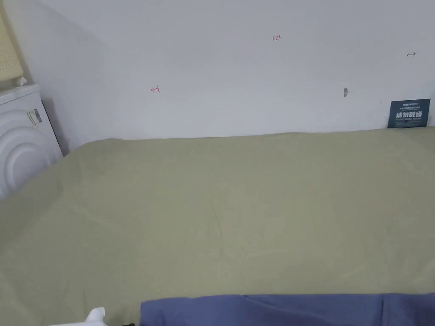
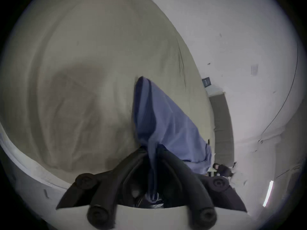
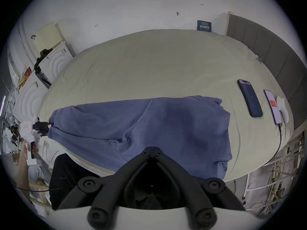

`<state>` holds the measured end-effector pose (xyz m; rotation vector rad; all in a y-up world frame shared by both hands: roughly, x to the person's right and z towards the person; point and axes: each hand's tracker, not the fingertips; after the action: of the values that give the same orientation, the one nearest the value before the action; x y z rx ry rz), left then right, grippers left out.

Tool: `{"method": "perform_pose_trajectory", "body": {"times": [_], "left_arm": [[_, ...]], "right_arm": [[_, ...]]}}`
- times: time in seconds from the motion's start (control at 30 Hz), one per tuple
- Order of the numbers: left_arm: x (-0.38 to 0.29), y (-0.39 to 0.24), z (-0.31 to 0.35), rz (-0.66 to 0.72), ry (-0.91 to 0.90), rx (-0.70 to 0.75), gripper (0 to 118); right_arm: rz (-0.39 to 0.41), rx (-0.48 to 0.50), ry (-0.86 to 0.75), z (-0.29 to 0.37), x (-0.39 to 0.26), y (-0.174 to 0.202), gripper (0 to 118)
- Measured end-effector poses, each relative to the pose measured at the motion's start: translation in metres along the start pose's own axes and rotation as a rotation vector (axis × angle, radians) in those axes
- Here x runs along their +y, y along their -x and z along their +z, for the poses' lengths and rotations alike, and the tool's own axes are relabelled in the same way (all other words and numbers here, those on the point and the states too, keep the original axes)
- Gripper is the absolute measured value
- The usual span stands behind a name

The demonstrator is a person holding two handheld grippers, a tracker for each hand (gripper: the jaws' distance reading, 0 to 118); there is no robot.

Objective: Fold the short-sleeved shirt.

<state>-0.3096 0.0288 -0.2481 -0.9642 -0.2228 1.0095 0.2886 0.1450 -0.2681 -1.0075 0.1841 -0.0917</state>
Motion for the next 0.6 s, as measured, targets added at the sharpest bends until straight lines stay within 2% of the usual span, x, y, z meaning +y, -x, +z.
{"method": "perform_pose_trajectory", "body": {"times": [0.13,0.33,0.47,0.6], "left_arm": [[-0.004,-0.026,0.009,-0.053,-0.043,0.026,9],[-0.014,-0.133,0.015,-0.350,-0.046,-0.167,9],[-0.041,-0.203,-0.022,-0.535,0.043,-0.243,9],[-0.068,-0.234,-0.089,-0.591,0.155,-0.230,9]], "right_arm": [[-0.010,0.017,0.006,0.005,-0.003,-0.007,0],[-0.041,-0.012,-0.020,0.015,-0.001,-0.024,0],[-0.072,-0.022,-0.039,0.017,0.001,-0.041,0],[-0.094,-0.029,-0.042,0.018,-0.002,-0.052,0]]}}
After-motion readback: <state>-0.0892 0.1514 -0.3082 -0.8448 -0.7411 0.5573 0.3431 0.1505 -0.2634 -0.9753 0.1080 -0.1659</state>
